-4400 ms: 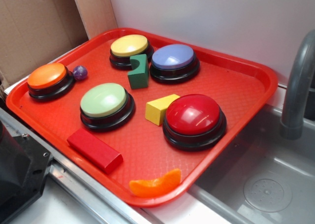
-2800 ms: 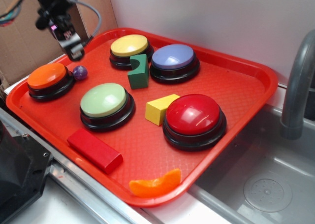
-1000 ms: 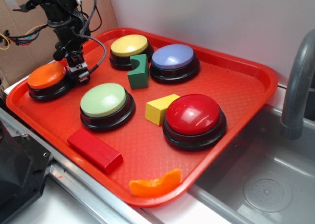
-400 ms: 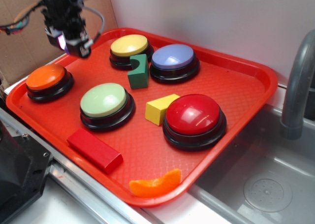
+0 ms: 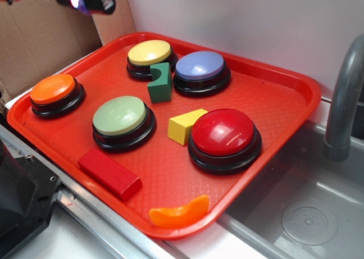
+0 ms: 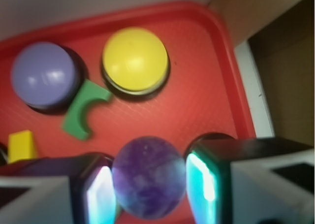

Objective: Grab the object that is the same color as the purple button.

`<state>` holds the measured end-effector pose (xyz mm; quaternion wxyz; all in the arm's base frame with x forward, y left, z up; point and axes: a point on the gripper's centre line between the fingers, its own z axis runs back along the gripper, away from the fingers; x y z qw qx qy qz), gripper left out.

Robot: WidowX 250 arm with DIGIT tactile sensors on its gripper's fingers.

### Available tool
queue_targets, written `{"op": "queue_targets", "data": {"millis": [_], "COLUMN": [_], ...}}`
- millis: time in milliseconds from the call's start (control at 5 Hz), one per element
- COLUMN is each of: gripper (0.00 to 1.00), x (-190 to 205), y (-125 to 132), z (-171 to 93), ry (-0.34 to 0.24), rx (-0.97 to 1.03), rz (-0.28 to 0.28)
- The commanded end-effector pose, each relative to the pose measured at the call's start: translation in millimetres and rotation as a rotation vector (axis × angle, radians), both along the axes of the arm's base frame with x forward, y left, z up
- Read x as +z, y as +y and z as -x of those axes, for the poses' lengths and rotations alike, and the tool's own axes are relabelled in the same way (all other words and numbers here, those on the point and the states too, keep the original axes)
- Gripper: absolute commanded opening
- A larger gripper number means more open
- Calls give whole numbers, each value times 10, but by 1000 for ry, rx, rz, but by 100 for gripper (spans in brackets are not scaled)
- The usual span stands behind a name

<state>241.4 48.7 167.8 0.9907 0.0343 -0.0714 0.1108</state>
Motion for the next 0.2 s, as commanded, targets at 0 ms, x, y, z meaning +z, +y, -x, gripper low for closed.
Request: {"op": "queue_targets", "data": {"millis": [0], "gripper": [0], "x": [3], "y": [28], "z": [-61], "ry": [-41], "rx": [107], "rz": [-84]}}
